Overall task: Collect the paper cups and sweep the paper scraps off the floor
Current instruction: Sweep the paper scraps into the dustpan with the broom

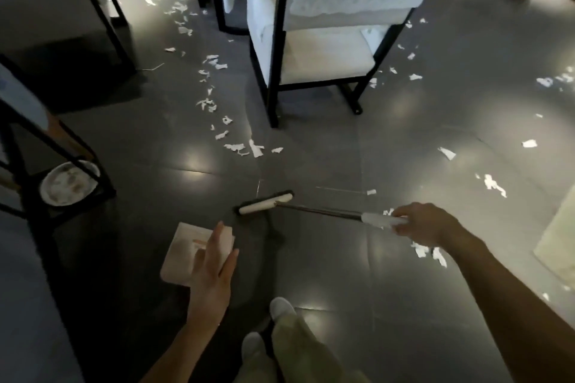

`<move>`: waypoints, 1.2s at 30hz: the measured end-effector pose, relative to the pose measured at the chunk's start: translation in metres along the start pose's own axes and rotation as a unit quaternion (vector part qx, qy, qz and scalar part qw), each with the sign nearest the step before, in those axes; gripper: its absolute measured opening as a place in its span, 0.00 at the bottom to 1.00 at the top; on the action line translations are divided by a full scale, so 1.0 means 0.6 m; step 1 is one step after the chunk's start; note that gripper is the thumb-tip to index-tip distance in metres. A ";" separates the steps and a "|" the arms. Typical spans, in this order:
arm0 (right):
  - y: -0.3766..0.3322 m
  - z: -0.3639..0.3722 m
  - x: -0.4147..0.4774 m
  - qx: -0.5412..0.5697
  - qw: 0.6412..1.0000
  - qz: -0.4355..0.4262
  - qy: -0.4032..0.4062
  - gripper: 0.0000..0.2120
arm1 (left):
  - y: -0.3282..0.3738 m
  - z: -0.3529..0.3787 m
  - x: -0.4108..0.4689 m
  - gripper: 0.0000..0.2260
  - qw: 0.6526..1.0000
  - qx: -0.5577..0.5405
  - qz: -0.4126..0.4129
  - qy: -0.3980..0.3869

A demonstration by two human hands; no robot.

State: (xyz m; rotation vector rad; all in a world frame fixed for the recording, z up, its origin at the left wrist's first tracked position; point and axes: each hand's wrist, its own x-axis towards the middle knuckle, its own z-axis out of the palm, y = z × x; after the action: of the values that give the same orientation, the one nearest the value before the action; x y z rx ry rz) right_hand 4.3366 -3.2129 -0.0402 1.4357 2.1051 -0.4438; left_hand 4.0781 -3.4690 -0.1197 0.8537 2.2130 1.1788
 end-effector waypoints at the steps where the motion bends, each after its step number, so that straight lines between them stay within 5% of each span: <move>1: -0.005 0.030 0.000 0.019 1.000 0.012 -0.019 0.13 | 0.002 -0.001 0.009 0.25 0.999 0.013 -0.024 -0.020; 4: -0.031 0.115 0.002 0.150 0.983 0.048 -0.090 0.07 | -0.030 0.000 0.032 0.25 0.995 0.033 -0.034 -0.090; 10: -0.067 0.217 0.013 0.364 0.894 0.142 -0.218 0.01 | -0.014 -0.008 0.060 0.25 0.994 0.054 -0.029 -0.096; 16: -0.113 0.249 0.019 0.458 0.869 0.088 -0.168 0.04 | -0.001 -0.002 0.078 0.25 0.987 0.059 -0.067 -0.133; 20: -0.103 0.225 0.045 0.489 0.852 0.084 -0.166 0.21 | 0.025 0.017 0.078 0.26 0.992 0.042 -0.080 -0.090; 24: -0.067 0.215 0.039 0.542 0.828 0.095 -0.103 0.11 | 0.072 0.051 0.076 0.26 0.992 0.041 -0.050 -0.107; 26: -0.042 0.211 0.032 0.564 0.805 0.123 -0.137 0.03 | 0.103 0.074 0.077 0.24 0.992 0.030 -0.041 -0.118; 29: 0.002 0.206 0.046 0.635 0.731 0.164 -0.190 0.05 | 0.149 0.112 0.086 0.22 0.991 0.025 -0.033 -0.124; 36: 0.104 0.170 0.076 0.648 0.737 0.174 -0.082 0.12 | 0.247 0.226 0.115 0.24 0.986 0.070 0.015 -0.147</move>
State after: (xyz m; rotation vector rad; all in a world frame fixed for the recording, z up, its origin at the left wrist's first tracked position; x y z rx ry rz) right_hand 4.4074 -3.2117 -0.1470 2.2540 1.1527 -2.0282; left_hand 4.1648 -3.2810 -0.0709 1.0482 2.0617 0.8530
